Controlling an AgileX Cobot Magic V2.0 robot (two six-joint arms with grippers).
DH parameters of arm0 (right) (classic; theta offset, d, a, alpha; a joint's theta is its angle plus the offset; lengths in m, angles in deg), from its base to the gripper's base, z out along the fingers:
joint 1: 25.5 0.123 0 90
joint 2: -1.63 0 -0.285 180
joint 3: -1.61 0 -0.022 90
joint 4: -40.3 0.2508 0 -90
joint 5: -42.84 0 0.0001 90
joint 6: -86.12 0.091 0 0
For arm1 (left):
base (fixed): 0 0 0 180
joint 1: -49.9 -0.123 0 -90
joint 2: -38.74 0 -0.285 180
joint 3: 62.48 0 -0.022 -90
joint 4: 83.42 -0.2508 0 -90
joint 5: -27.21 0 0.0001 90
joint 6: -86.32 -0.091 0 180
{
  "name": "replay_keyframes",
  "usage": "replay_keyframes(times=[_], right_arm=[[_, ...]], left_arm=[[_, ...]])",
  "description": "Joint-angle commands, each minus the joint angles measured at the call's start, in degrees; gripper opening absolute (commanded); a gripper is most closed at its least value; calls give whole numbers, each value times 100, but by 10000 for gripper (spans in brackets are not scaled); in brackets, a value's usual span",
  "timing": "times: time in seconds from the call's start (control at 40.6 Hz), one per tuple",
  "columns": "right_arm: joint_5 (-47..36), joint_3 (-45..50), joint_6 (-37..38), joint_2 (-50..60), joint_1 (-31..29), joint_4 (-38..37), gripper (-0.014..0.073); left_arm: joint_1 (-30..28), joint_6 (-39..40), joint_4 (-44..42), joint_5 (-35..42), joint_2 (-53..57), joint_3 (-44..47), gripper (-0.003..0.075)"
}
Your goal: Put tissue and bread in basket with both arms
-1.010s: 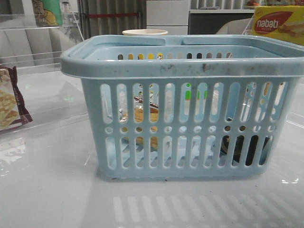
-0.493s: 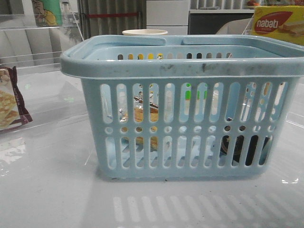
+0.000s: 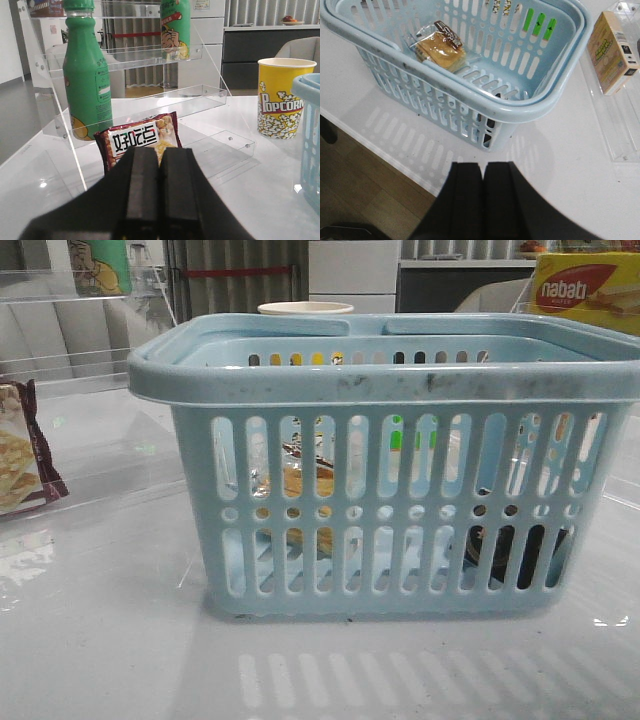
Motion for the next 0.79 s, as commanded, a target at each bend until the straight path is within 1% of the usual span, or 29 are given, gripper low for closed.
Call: replay_keyframes(times=[0.0,0.099,0.246,0.345,0.419,0.518,0.69,0.764], right_arm=[[-749,86,-41,238,-270,-6,28],[-1649,574,-41,680,-677,-1,28],[-3375,1640,-41,1349,-1180,-1,28],[-4210,2335,-41,1764,-1425,-1,28],[-4651,2852,-41,2067,-1560,-1,28],[-5032,3455,-41,2415,-1648,-1,28],[-5411,4294,-41,2953,-1714,-1,28],[-5580,4542,-41,2962,-1735,-1,28]], left_arm=[[43,48,15,516,102,6,91],[43,48,15,516,102,6,91],[43,48,15,516,102,6,91],[43,48,15,516,102,6,91],[43,48,15,516,102,6,91],[43,48,15,516,102,6,91],[43,48,15,516,102,6,91],[43,48,15,516,102,6,91]])
